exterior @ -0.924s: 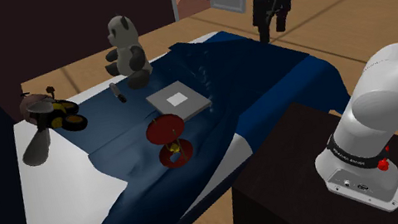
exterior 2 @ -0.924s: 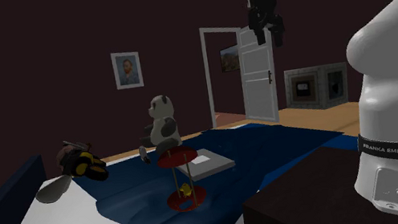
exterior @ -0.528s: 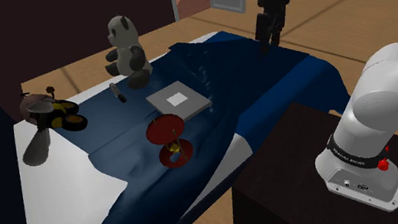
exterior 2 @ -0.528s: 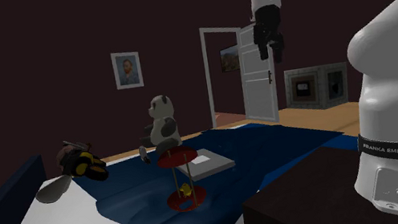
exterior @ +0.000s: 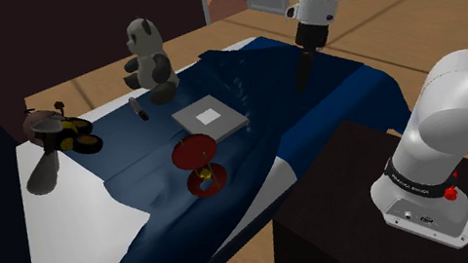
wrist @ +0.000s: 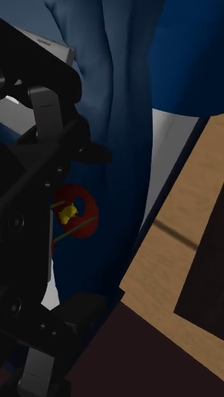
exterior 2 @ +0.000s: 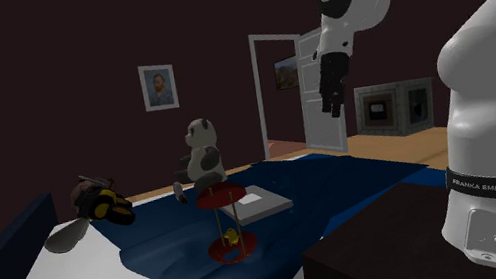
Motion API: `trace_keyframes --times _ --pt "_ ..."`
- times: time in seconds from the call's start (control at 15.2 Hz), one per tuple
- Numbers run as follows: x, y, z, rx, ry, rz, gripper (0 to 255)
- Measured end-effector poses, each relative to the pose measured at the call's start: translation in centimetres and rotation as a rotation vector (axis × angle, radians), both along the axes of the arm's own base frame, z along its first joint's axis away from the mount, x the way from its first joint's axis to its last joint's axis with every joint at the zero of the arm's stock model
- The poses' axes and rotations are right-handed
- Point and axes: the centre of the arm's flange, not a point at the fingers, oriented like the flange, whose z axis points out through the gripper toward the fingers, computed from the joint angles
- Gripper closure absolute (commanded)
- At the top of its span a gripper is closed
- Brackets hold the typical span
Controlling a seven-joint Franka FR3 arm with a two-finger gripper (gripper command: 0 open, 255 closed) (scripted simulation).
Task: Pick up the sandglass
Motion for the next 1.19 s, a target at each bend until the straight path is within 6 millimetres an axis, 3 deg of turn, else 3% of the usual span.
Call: trace_keyframes --times 0.66,1.19 --pt "5.8 -1.4 -11.9 0.186 -0.178 0.239 0" --pt "11.7 0.1 -20.7 0.324 -0.324 0.441 0"
